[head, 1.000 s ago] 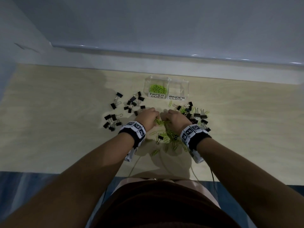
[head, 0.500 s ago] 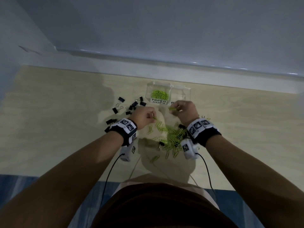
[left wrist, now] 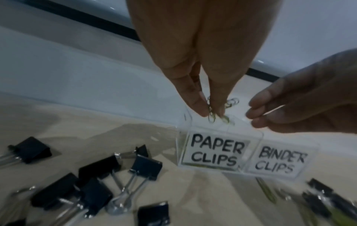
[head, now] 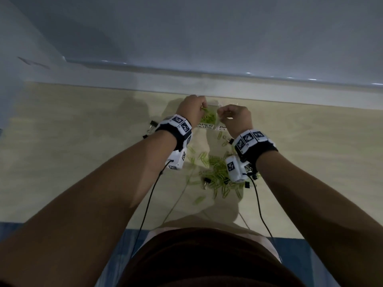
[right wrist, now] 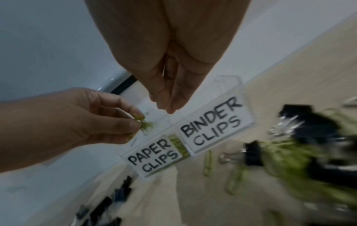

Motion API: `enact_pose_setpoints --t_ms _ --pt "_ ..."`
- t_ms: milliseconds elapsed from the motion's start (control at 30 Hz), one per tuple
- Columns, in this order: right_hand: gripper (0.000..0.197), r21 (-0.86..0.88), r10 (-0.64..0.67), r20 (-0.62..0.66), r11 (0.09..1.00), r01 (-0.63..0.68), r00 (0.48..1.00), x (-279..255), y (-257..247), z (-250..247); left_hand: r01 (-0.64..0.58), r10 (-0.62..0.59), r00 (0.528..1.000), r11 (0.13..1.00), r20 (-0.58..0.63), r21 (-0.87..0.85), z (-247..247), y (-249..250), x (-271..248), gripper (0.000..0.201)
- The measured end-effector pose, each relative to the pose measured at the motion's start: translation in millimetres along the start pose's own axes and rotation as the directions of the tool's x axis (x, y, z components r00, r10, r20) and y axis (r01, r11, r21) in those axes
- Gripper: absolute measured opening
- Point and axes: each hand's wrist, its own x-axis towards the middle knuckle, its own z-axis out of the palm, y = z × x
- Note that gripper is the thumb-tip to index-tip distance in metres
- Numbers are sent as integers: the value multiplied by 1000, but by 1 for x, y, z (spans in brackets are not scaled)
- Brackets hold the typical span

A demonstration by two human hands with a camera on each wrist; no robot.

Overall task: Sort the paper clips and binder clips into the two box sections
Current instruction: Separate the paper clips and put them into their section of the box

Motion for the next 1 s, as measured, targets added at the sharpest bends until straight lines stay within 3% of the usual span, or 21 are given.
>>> enact_pose_setpoints --t_ms 100,200,300,433,533,667,867,1000 --pt "21 -112 -41 73 993 49 997 -25 12 -15 -83 77 995 993 70 89 12 2 -9 25" --pt "24 -290 7 330 952 94 944 -53 16 -25 -190 182 980 976 87 105 20 4 -42 21" --pt "25 -406 67 487 900 158 871 -80 23 -31 -237 204 937 968 283 87 35 5 -90 8" --pt "22 -448 53 547 862 238 836 -110 42 -33 -226 159 884 969 440 102 66 5 -135 11" --pt "19 -496 72 517 837 230 853 -127 59 -26 -189 126 907 974 402 122 82 6 -147 15" --pt "26 -512 -21 386 827 233 922 -147 72 -16 -156 113 936 982 334 107 91 4 -153 12" --pt "30 -506 -34 247 848 159 968 -159 74 0 -43 66 980 991 190 -124 77 -16 -154 12" --pt "26 -549 15 219 829 111 976 -162 72 6 92 -74 993 972 91 -214 53 -43 -148 17"
